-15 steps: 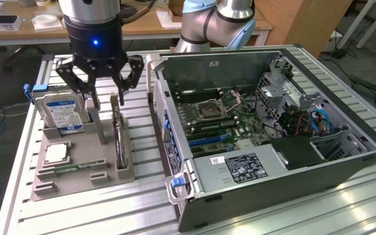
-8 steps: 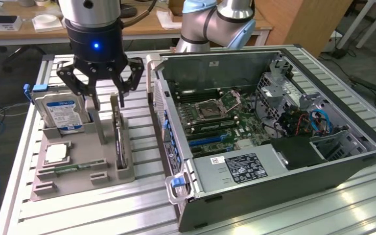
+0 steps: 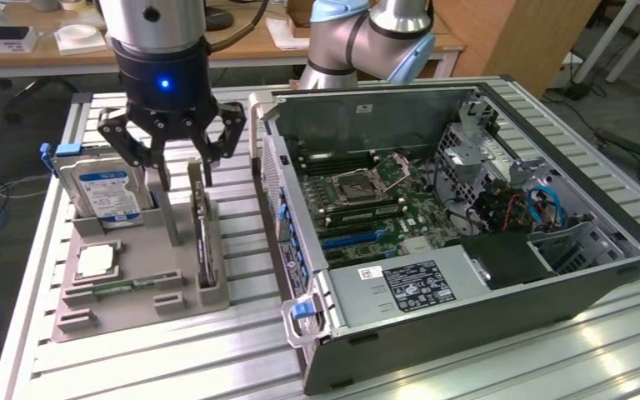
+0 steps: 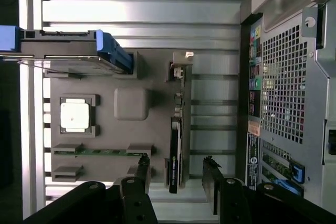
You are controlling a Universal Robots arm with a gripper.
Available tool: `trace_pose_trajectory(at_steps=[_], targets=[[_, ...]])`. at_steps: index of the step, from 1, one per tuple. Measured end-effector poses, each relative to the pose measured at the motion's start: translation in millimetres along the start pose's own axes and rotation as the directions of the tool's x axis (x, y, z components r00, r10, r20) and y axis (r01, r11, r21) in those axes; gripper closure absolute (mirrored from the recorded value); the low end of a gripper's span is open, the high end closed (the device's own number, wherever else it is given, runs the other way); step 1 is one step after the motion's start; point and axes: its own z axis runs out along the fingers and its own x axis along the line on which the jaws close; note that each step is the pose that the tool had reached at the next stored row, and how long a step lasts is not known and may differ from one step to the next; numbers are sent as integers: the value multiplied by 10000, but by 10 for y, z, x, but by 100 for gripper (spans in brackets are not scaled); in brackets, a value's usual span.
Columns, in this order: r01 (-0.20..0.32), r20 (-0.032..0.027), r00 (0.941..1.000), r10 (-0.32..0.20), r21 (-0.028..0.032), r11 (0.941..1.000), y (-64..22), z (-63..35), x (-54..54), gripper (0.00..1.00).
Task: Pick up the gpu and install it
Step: 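Pick up the gpu and move the gpu toward the slot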
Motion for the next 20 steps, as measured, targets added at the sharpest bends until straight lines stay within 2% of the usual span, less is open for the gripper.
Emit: trace_pose_trajectory(at_steps=[20], targets=[[0,-1,10000,0,8,10000,-21,104,-1,47]])
